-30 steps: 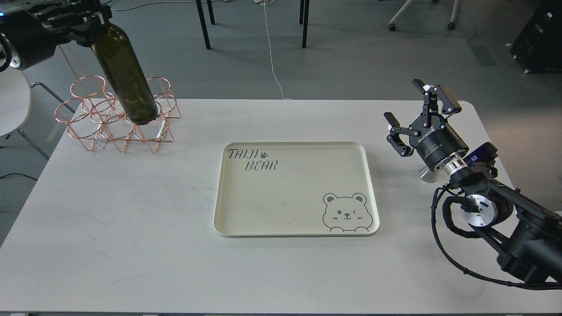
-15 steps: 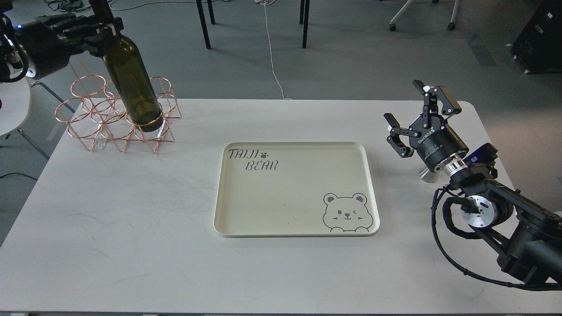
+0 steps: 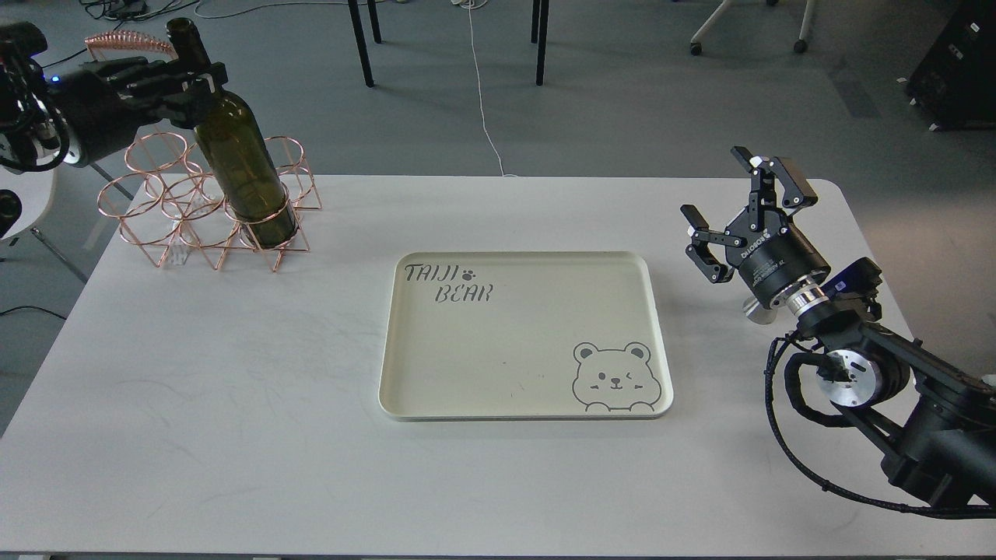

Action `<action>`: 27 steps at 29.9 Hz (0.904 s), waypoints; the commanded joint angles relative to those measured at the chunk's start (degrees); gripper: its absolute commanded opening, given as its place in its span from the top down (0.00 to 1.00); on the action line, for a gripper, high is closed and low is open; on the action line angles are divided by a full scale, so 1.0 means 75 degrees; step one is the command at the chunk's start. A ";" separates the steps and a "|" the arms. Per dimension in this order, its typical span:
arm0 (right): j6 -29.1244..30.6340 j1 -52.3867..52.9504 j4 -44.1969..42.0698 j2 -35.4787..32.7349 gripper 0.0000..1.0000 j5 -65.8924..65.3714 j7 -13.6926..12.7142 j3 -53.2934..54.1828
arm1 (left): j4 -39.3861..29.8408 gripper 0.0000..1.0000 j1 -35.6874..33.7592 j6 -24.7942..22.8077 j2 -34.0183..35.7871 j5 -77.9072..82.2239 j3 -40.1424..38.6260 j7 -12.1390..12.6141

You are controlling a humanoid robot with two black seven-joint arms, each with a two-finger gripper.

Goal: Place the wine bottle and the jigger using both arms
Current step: 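Lower the bottle into a slot of the copper rack, then open the left gripper and withdraw it from the bottle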

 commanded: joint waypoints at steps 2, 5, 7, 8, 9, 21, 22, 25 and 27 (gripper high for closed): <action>0.0000 -0.0003 0.0000 0.0011 0.01 0.0000 0.0000 -0.0001 | 0.0000 0.72 0.0078 0.0000 -0.0046 0.0003 0.0004 -0.0002; 0.0000 -0.0014 0.0000 0.0011 0.01 0.0000 0.0000 -0.0001 | 0.0035 0.72 0.0102 0.0000 -0.0187 0.0015 0.0004 -0.0002; 0.0000 -0.0014 0.0000 0.0011 0.01 0.0000 0.0000 -0.0001 | 0.0094 0.72 0.0102 0.0000 -0.0210 0.0015 0.0004 -0.0002; 0.0000 -0.0014 0.0000 0.0000 0.01 0.0000 0.0000 -0.0001 | 0.0117 0.71 0.0102 0.0000 -0.0211 0.0015 0.0004 -0.0002; 0.0000 -0.0014 0.0000 0.0000 0.01 0.0000 0.0000 -0.0001 | 0.0141 0.70 0.0113 0.0000 -0.0222 0.0015 0.0004 -0.0002; 0.0000 -0.0015 0.0000 0.0000 0.01 0.0000 0.0000 -0.0001 | 0.0340 0.37 0.0113 0.0000 -0.0375 0.0003 0.0004 -0.0002; 0.0000 -0.0014 0.0000 0.0000 0.01 0.0000 0.0000 -0.0001 | 0.0340 0.33 0.0102 0.0000 -0.0375 0.0003 0.0004 -0.0002; 0.0000 -0.0014 0.0000 0.0000 0.01 0.0000 0.0000 -0.0001 | 0.0340 0.22 0.0102 0.0000 -0.0363 -0.0009 -0.0008 -0.0002; 0.0000 -0.0014 0.0000 0.0000 0.01 0.0000 0.0000 -0.0001 | 0.0328 0.14 0.0090 0.0012 -0.0363 -0.0032 -0.0008 -0.0002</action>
